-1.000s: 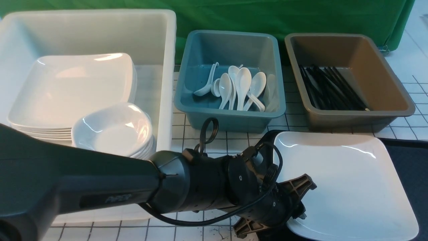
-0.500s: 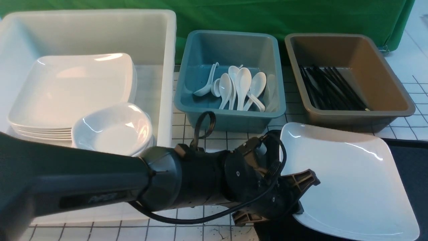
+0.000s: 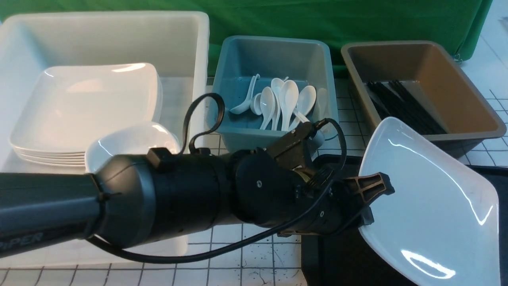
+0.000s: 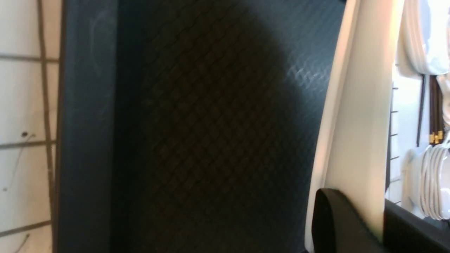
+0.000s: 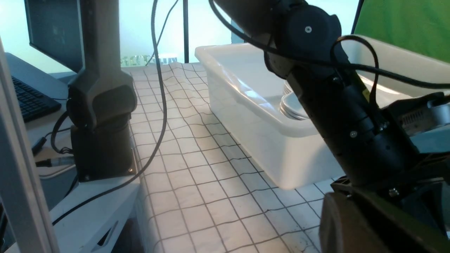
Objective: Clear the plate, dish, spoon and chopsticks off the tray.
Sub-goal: Use the left arm to put the plate into the large storage box on the left
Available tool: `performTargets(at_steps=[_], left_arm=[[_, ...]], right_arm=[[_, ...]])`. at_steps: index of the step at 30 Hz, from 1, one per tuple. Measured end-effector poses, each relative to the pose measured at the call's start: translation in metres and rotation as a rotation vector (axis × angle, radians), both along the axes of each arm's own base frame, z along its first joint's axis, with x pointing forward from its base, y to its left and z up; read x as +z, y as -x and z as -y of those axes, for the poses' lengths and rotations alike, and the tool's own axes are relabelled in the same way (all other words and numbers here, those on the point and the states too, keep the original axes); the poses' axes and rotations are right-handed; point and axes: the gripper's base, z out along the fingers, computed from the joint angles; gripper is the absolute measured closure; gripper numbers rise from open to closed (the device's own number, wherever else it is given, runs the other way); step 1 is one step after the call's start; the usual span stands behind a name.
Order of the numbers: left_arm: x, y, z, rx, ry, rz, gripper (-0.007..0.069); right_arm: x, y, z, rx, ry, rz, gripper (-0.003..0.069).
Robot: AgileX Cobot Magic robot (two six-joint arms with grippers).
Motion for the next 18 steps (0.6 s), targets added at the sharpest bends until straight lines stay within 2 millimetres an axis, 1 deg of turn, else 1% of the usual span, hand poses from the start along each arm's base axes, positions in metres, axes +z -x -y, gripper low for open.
performTargets(at_steps=[6,9,10,11,12,13,14,15,16,17,18], left_arm=[[0.013,0.003,-0.003,-0.009,0.021,0.029,0.0604],[0.036,0.005,-0.012,-0.009,0.056,0.090,0.0604],[0.036,0.004,-0.013,-0.009,0.054,0.092,0.0604],[0.047,0.004,-0.018,-0.005,0.067,0.122,0.0604],[0.065,0.003,-0.031,0.008,0.090,0.170,0.0604],[0.075,0.002,-0.039,0.019,0.103,0.191,0.0604],[0.090,0.000,-0.053,0.042,0.124,0.219,0.0604],[0.095,0.001,-0.057,0.046,0.132,0.231,0.0604],[0.113,0.000,-0.077,0.076,0.147,0.272,0.0604],[0.128,-0.004,-0.101,0.121,0.145,0.316,0.0604],[0.134,-0.002,-0.109,0.130,0.146,0.330,0.0604]], right_arm=[[0.000,0.000,0.000,0.000,0.000,0.000,0.0596],[0.000,0.000,0.000,0.000,0.000,0.000,0.0592],[0.000,0.000,0.000,0.000,0.000,0.000,0.0592],[0.000,0.000,0.000,0.000,0.000,0.000,0.0591],[0.000,0.000,0.000,0.000,0.000,0.000,0.0589],[0.000,0.000,0.000,0.000,0.000,0.000,0.0589],[0.000,0.000,0.000,0.000,0.000,0.000,0.0588],[0.000,0.000,0.000,0.000,0.000,0.000,0.0588],[0.000,0.000,0.000,0.000,0.000,0.000,0.0588],[0.000,0.000,0.000,0.000,0.000,0.000,0.0588],[0.000,0.000,0.000,0.000,0.000,0.000,0.0588]])
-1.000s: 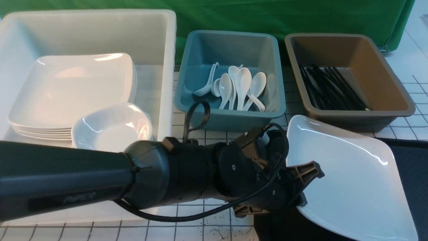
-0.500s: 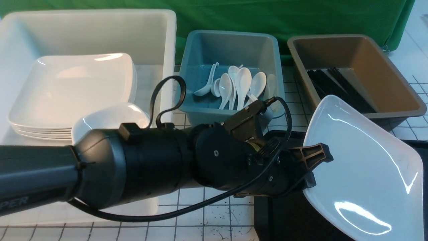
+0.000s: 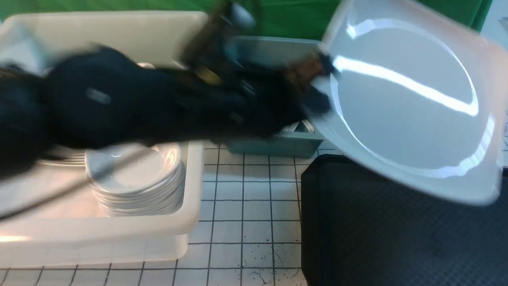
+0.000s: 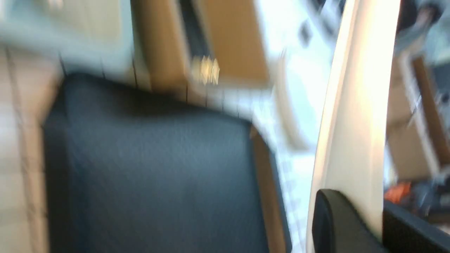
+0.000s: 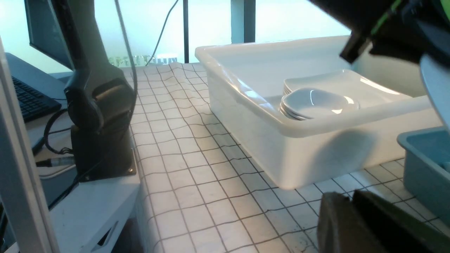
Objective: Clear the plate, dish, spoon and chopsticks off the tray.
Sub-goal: Use the left arm to put the plate into the large storage box on the left
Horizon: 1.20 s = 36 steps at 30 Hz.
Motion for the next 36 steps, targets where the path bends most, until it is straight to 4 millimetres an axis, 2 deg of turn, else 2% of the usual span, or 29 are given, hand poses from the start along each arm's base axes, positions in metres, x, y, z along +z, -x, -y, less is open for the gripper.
performTargets(at_steps=[4,7,9,13,17,22,24,31,36], left_arm=[[0.030,-0.002,-0.081,0.191,-0.044,0.059,0.0604],[0.036,-0.002,-0.128,0.328,-0.097,0.056,0.0604],[0.037,0.003,-0.171,0.453,-0.170,0.033,0.0604],[0.031,0.007,-0.224,0.597,-0.242,-0.014,0.0603],[0.023,0.005,-0.273,0.691,-0.197,-0.037,0.0602],[-0.001,-0.009,-0.318,0.737,-0.132,-0.070,0.0602],[-0.013,-0.017,-0.330,0.742,-0.123,-0.097,0.0602],[-0.063,-0.050,-0.354,0.707,-0.047,-0.185,0.0602],[-0.093,-0.070,-0.364,0.715,0.001,-0.217,0.0602]], right_arm=[[0.000,0.000,0.000,0.000,0.000,0.000,0.0583],[0.000,0.000,0.000,0.000,0.001,0.000,0.0578],[0.000,0.000,0.000,0.000,0.001,0.000,0.0575],[0.000,0.000,0.000,0.000,0.001,0.000,0.0572],[0.000,0.000,0.000,0.000,0.000,-0.001,0.0566],[0.000,0.000,0.000,0.000,0.000,-0.001,0.0566],[-0.001,0.000,0.000,-0.004,0.007,-0.002,0.0566],[-0.004,-0.002,0.001,-0.030,0.046,-0.014,0.0551],[-0.005,-0.003,0.002,-0.033,0.051,-0.017,0.0545]])
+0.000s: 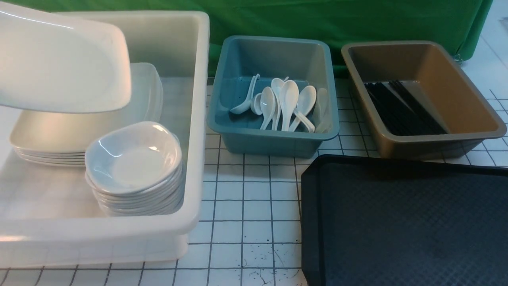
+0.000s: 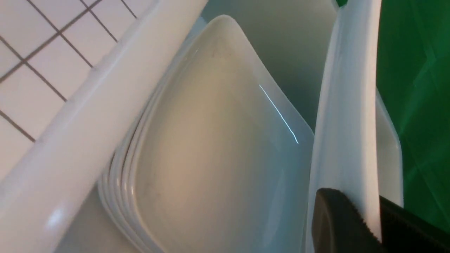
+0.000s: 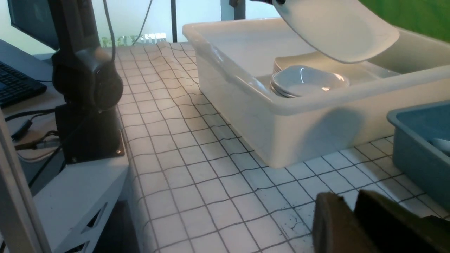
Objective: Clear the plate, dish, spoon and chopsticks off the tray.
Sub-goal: Use the left arm to put the plate into the large storage box on the left
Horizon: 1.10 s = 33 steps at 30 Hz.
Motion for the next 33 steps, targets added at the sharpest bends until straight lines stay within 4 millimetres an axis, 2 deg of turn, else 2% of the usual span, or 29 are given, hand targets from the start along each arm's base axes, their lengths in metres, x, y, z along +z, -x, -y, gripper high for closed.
performTargets(at_steps=[5,11,20,23,26,27,28,33], left_arm=[[-0.025,-0.014,0.001,-0.013,0.005,-0.049,0.0602],[-0.043,-0.028,0.012,-0.090,-0.017,-0.068,0.0600],[-0.051,-0.031,0.015,-0.135,-0.079,-0.103,0.0602],[-0.052,-0.030,0.015,-0.138,-0.102,-0.116,0.0573],[-0.054,-0.030,0.014,-0.144,-0.121,-0.128,0.0470],[-0.054,-0.030,0.014,-0.145,-0.122,-0.129,0.0470],[-0.054,-0.029,0.015,-0.157,-0.136,-0.139,0.0404],[-0.050,-0.023,0.018,-0.231,-0.223,-0.183,0.0232]], right_arm=[[0.000,0.000,0.000,-0.002,0.003,-0.002,0.0536],[0.000,0.000,0.000,-0.006,-0.006,-0.025,0.0534],[0.000,0.000,0.000,-0.010,-0.014,-0.047,0.0523],[-0.001,0.000,0.000,-0.013,-0.010,-0.049,0.0517],[-0.002,-0.003,0.002,-0.045,0.035,-0.064,0.0510],[-0.002,-0.003,0.002,-0.045,0.035,-0.064,0.0510],[0.000,-0.004,0.003,-0.062,0.056,-0.074,0.0503],[0.012,-0.006,0.009,-0.089,0.055,-0.093,0.0491]])
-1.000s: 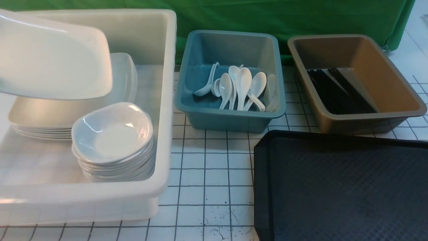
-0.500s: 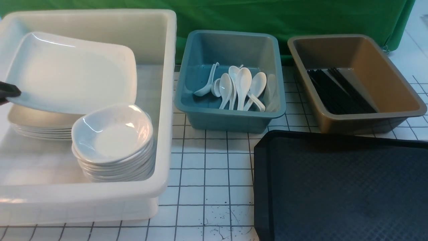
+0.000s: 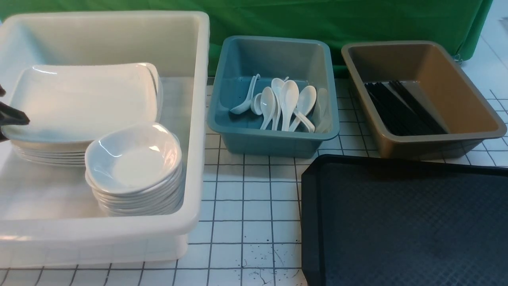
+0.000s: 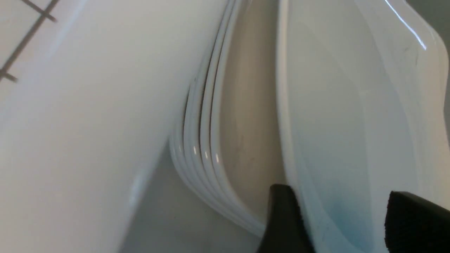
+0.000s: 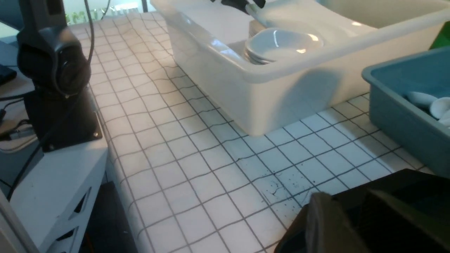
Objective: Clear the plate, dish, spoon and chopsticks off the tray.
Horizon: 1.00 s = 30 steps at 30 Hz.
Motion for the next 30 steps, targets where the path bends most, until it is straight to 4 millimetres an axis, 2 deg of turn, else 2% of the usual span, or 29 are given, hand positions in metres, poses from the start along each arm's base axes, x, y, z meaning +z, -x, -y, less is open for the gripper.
performTargets(at_steps=[1,2,6,7,8,9,10,12,15,18,20,22,25,30], left_arm=[[0.001,0.000,0.000,-0.005,-0.008,-0.001,0.0225],[0.006,0.002,0.001,-0.013,-0.027,0.001,0.0177],[0.029,0.004,0.000,-0.030,-0.097,0.044,0.0117],[0.030,0.003,0.000,-0.035,-0.102,0.047,0.0115],[0.044,0.004,0.001,-0.056,-0.126,0.059,0.0111],[0.046,0.004,0.001,-0.060,-0.132,0.061,0.0111],[0.058,0.006,0.002,-0.076,-0.151,0.064,0.0123],[0.076,0.009,0.004,-0.084,-0.162,0.061,0.0160],[0.103,0.016,0.009,-0.116,-0.166,0.054,0.0266],[0.127,0.026,0.018,-0.161,-0.167,0.057,0.0460],[0.132,0.030,0.021,-0.187,-0.176,0.050,0.0559],[0.132,0.032,0.022,-0.200,-0.187,0.038,0.0609],[0.123,0.028,0.018,-0.200,-0.183,0.009,0.0629],[0.086,0.006,0.020,-0.252,-0.149,-0.081,0.0636]], right_arm=[[0.001,0.000,0.000,-0.001,0.000,-0.001,0.0491],[0.006,-0.001,0.004,-0.008,-0.012,-0.006,0.0487],[0.015,-0.003,0.013,-0.047,-0.005,-0.035,0.0482],[0.016,-0.004,0.015,-0.052,-0.003,-0.039,0.0482],[0.020,-0.005,0.019,-0.074,0.005,-0.057,0.0484],[0.021,-0.005,0.021,-0.079,0.006,-0.061,0.0486],[0.023,-0.006,0.025,-0.096,0.015,-0.075,0.0494],[0.029,-0.008,0.033,-0.123,0.024,-0.097,0.0522],[0.038,-0.010,0.043,-0.149,0.025,-0.119,0.0590],[0.048,-0.010,0.049,-0.151,0.011,-0.110,0.0646],[0.052,-0.011,0.050,-0.160,0.004,-0.102,0.0650],[0.053,-0.012,0.049,-0.166,0.011,-0.097,0.0650],[0.054,-0.012,0.044,-0.170,0.034,-0.094,0.0651],[0.055,-0.012,0.032,-0.175,0.086,-0.085,0.0652]])
